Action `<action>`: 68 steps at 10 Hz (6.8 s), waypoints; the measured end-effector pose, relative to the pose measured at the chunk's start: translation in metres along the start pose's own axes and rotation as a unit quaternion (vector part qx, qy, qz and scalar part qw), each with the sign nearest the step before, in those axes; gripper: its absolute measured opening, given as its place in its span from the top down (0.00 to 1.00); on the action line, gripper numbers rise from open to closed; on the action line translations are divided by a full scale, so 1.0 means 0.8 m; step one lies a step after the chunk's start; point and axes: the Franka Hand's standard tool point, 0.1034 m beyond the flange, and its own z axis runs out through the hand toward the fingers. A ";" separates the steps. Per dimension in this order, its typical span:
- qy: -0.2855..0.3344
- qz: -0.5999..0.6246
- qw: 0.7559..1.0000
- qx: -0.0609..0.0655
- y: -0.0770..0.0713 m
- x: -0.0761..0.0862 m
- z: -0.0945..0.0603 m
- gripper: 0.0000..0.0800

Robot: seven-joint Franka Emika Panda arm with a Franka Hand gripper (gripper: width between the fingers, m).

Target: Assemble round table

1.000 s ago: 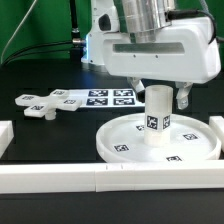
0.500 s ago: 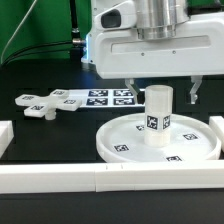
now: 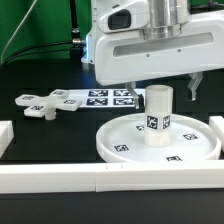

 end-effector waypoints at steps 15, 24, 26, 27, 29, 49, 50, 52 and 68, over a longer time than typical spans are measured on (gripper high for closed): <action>-0.037 -0.554 0.831 -0.034 0.002 0.006 -0.001 0.19; -0.040 -0.578 0.814 -0.035 0.010 0.005 -0.001 0.49; -0.038 -0.512 0.858 -0.036 0.008 0.004 -0.001 0.49; -0.037 -0.462 0.886 -0.037 0.006 0.004 0.000 0.49; -0.035 -0.372 0.927 -0.039 0.005 0.003 0.000 0.49; -0.009 0.427 0.904 -0.012 0.015 0.000 0.001 0.49; -0.009 0.470 0.883 -0.012 0.015 -0.001 0.001 0.49; -0.011 0.523 0.852 -0.013 0.015 0.000 0.001 0.49; -0.002 0.286 0.958 -0.006 -0.015 -0.017 -0.038 0.19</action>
Offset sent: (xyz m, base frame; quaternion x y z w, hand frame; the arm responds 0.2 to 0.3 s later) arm 0.0104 0.0082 0.0056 -0.0179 -0.0418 -0.2299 0.9722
